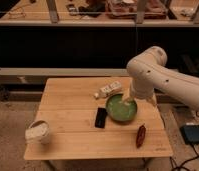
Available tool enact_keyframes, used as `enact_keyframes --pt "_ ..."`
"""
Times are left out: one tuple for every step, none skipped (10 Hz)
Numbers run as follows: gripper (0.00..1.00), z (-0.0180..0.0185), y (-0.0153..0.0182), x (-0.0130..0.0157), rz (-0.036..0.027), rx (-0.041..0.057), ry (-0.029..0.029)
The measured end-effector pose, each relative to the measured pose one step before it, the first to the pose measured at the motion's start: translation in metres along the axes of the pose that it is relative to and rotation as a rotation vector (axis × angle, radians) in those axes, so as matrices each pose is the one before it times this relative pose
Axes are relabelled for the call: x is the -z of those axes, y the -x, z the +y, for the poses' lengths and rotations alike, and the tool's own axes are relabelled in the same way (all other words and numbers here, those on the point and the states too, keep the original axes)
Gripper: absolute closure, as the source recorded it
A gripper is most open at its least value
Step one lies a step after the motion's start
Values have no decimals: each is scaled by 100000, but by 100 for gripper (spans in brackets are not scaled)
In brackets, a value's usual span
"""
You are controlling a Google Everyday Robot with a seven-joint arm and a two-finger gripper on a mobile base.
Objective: Move the arm in a circular motion
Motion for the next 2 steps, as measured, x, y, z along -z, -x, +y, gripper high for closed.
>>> enact_keyframes --pt "20 -63 1000 350 -1198 586 -147" --pt "20 -47 -20 -37 -3 204 14"
